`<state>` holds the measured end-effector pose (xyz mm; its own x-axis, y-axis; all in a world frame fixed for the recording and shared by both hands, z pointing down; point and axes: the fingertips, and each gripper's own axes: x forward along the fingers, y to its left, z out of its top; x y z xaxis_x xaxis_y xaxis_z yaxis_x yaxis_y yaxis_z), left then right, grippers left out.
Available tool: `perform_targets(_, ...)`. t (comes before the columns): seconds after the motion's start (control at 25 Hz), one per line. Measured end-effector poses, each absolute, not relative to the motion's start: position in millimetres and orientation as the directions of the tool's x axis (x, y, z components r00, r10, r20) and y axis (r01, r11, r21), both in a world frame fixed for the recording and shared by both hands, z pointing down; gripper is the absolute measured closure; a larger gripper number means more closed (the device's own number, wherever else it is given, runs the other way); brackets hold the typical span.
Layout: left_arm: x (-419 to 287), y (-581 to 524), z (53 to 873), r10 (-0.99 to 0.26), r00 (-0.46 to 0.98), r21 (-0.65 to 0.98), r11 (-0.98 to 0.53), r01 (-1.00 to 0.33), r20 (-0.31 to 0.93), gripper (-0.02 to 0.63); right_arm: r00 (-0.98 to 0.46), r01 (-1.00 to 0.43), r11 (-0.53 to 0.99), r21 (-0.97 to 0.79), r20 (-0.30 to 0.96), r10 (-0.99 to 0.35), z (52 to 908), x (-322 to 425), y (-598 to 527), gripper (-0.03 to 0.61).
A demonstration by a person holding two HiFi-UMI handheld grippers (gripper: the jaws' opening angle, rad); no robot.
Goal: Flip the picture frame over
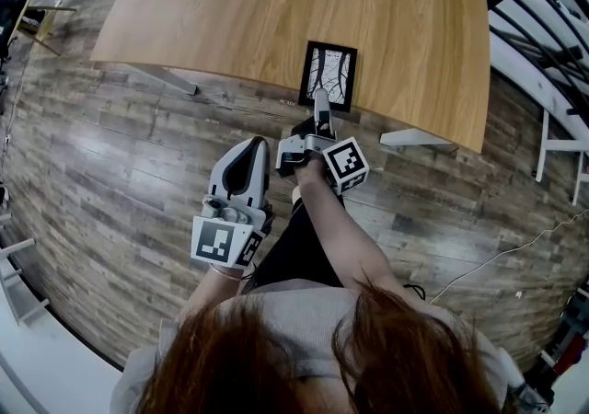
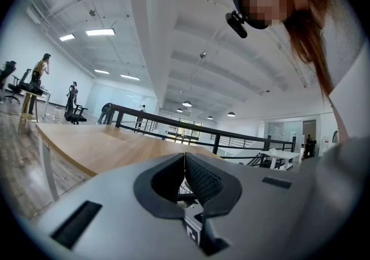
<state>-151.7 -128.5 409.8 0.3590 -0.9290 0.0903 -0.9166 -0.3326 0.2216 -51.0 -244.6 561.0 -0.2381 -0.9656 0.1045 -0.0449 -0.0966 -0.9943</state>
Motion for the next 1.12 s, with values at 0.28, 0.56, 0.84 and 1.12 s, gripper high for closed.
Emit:
perform_targets(0.28,-150,-130,412,-0.93,0.357,0.231,-0.329,-0.915,0.087,0.606,-0.268,-0.199,-0.121,-0.972,0.173,-0.948,568,-39,-236,0.365)
perform_targets(0.56,-139,-130,415,-0.925,0.369,0.252,-0.337,-0.907,0.089,0.606,-0.334,-0.355,-0.117,-0.927,0.243,-0.911,555,-3,-196,0.365)
perform_targets(0.84,-113,-139,385,-0.92,0.393,0.248,-0.378,-0.892,0.01,0.606,-0.463,-0.554,0.124,-0.824,0.18,-0.868,456,14,-174,0.367)
perform_targets(1.12,-83,-155,323,-0.906,0.407,0.212,-0.424,-0.881,-0.119,0.606,-0.578,-0.694,0.595,-0.405,-0.181,-0.796,293,11,-170,0.371)
